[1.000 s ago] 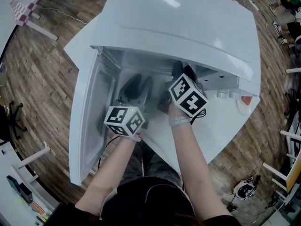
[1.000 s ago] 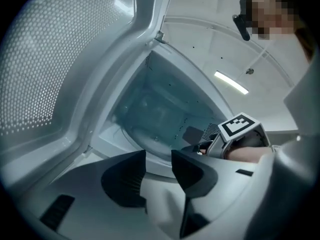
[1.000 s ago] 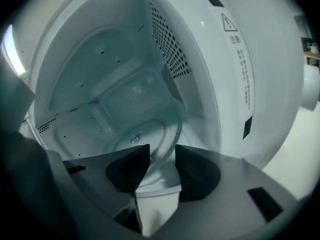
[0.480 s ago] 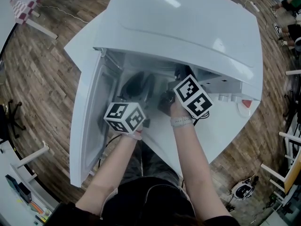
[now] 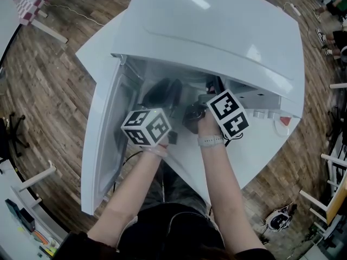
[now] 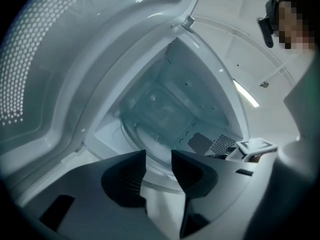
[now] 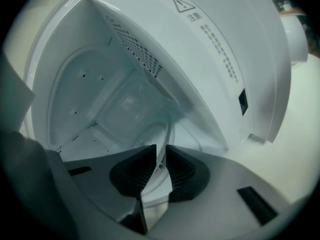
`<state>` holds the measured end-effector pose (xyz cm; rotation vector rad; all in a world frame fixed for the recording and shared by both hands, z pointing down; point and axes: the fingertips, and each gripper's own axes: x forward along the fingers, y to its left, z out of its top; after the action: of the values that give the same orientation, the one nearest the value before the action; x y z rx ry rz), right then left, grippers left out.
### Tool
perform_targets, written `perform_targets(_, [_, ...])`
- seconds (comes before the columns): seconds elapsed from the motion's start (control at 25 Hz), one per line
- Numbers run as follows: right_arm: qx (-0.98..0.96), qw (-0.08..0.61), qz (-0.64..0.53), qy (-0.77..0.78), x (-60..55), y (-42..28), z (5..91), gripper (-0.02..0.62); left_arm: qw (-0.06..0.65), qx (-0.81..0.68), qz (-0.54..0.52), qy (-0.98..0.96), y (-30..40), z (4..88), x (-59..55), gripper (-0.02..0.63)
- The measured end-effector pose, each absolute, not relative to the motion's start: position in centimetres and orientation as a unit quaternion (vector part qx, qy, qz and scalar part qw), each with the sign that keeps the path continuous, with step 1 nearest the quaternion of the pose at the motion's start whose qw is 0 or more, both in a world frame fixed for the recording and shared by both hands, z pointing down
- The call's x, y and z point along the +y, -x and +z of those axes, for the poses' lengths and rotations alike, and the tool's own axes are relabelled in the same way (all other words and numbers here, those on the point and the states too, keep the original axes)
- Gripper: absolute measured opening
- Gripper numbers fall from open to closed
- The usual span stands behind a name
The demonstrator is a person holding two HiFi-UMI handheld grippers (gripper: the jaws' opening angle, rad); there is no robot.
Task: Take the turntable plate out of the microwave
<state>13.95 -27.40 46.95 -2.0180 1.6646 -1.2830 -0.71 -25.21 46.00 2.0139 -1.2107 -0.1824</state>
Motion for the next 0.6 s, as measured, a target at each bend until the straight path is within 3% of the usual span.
perform_targets(0.6, [0.576, 0.168, -0.420, 0.680, -28.7, -14.5, 44.6, 0.064, 0.458, -0.467, -0.131, -0.745, 0.9, 46.0, -27.5, 0.152])
